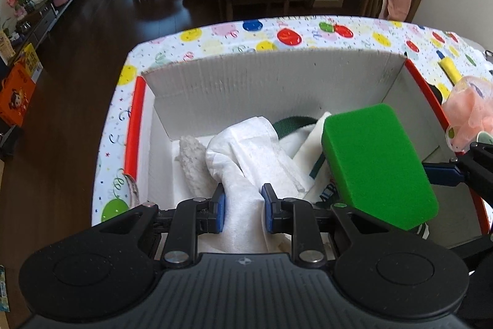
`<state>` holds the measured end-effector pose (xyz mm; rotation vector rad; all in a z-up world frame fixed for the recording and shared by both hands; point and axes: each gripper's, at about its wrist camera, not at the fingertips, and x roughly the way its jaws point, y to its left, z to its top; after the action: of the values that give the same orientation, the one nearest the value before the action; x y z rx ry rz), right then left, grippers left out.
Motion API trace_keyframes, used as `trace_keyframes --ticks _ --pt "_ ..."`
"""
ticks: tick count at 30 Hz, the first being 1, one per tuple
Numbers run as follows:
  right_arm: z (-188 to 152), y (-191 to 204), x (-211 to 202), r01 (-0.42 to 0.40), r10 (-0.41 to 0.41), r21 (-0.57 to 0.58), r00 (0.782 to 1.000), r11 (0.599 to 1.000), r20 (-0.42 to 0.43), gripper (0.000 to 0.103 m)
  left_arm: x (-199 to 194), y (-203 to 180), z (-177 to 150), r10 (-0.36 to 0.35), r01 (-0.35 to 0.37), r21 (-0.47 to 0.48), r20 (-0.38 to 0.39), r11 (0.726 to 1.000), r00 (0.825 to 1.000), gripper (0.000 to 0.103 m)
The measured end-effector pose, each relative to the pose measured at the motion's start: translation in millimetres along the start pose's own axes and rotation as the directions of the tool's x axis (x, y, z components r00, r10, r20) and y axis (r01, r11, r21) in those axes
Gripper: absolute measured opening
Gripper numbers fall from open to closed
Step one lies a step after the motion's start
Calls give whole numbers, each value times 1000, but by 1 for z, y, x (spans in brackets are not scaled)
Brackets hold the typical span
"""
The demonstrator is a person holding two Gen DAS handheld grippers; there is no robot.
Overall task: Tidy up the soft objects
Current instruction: 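Carry the white cloth and green sponge into the red box and release both, then withdraw both tools from the box toward the plastic bags on the table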
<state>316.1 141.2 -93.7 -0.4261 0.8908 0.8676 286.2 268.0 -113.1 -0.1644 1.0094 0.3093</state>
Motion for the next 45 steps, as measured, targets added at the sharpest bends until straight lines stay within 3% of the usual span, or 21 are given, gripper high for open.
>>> trace_keyframes --ticks 6,17,19,20,21,34,39,45 --pt "0 4 7 20 -20 1 1000 1000 -24 77 9 -1 -1 -9 9 8 -46 1000 999 23" --pt "1 3 5 3 -3 15 1000 1000 -12 83 8 -1 -4 -24 25 15 -46 1000 999 30" --pt "1 3 2 4 -3 19 1000 1000 -4 85 7 -1 -5 -31 32 18 -44 999 999 49" --pt "1 3 0 3 -3 20 1000 1000 -1 85 6 -1 -5 -30 31 21 -43 999 999 64" --pt "1 3 -1 4 -4 22 1000 1000 1 86 5 -1 -6 -30 31 23 -41 999 999 71" --pt "-12 -3 -60 -4 -5 82 993 997 116 95 -37 1 -15 -88 85 55 53 995 995 72" --pt "-22 -8 -97 -26 4 113 983 993 186 98 -68 -5 -20 -117 108 85 112 990 987 72" --pt "-33 -9 -134 5 -41 140 966 990 256 102 -102 -19 -26 -190 171 123 163 978 968 79"
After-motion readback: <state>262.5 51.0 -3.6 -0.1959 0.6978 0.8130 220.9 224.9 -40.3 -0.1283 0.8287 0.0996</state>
